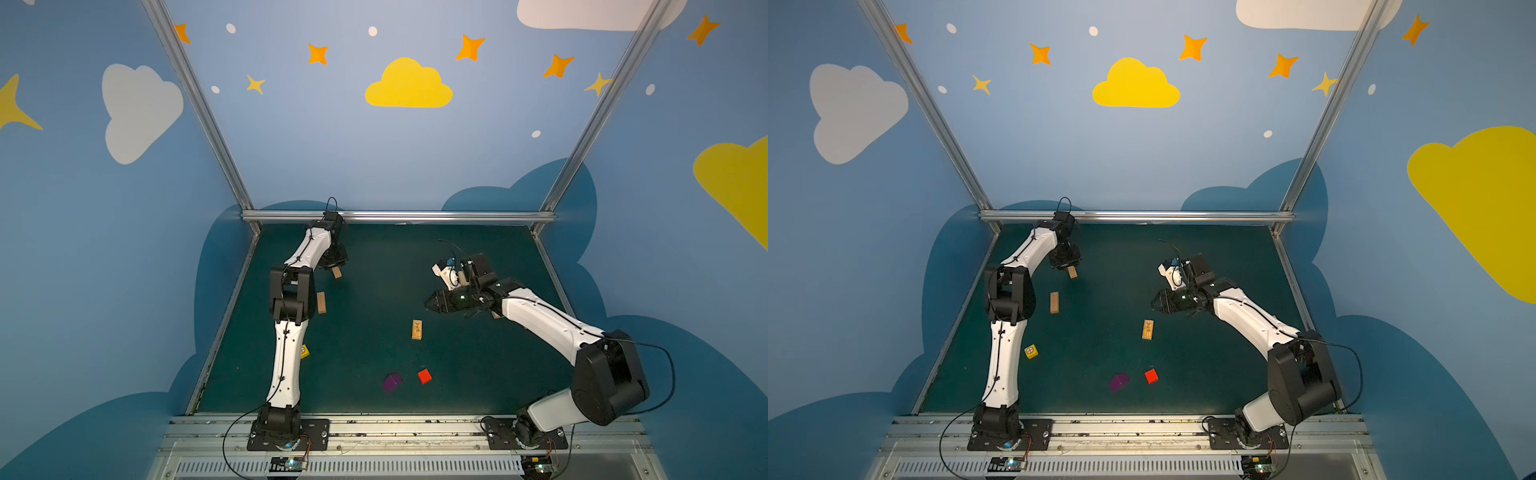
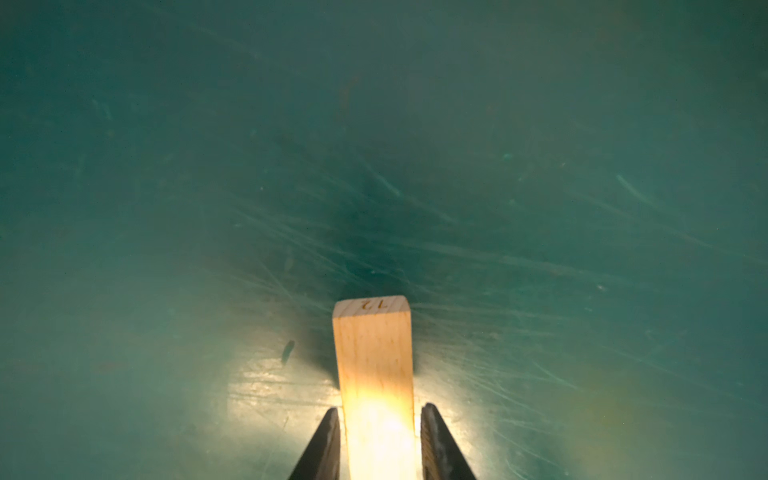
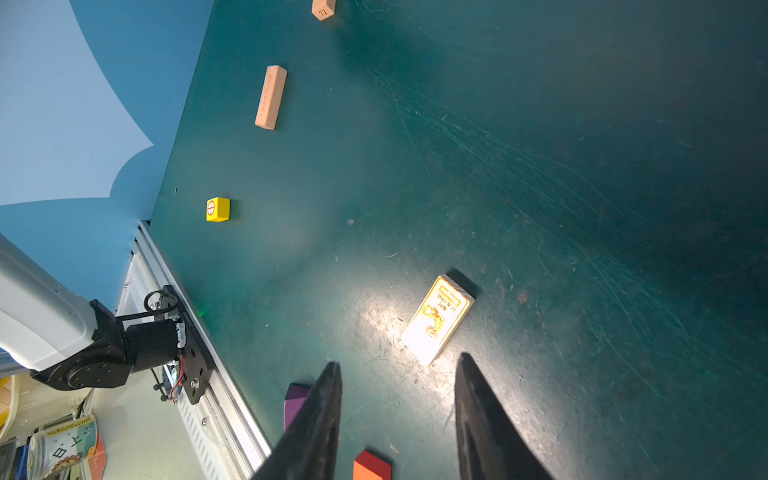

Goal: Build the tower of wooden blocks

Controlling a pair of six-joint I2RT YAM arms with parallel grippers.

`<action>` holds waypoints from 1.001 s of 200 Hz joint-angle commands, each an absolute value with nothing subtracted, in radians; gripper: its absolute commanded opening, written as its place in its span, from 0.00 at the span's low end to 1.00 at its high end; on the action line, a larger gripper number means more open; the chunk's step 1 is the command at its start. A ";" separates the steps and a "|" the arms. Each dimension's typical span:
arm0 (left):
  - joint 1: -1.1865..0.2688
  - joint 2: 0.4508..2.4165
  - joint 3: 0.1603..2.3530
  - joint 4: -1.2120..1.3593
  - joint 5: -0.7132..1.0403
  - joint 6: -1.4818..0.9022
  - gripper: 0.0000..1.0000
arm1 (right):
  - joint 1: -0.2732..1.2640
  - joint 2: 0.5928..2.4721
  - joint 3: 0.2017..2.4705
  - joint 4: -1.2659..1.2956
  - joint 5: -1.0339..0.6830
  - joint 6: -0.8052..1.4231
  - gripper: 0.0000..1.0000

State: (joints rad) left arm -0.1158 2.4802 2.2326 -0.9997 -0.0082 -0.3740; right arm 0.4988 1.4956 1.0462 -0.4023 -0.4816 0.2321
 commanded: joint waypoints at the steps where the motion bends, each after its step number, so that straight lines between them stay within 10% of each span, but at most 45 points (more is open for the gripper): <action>1: -0.111 2.509 2.257 -1.036 -0.012 -0.366 0.33 | 0.502 1.503 1.080 -0.422 -0.494 0.231 0.40; 200: -0.111 2.528 2.278 -1.041 0.000 -0.362 0.31 | 0.502 1.513 1.091 -0.437 -0.483 0.230 0.40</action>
State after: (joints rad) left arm -0.1158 2.5164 2.2589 -1.0168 -0.0032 -0.3729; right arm 0.4988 1.5047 1.0641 -0.4240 -0.4824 0.2317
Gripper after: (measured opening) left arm 0.310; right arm 0.403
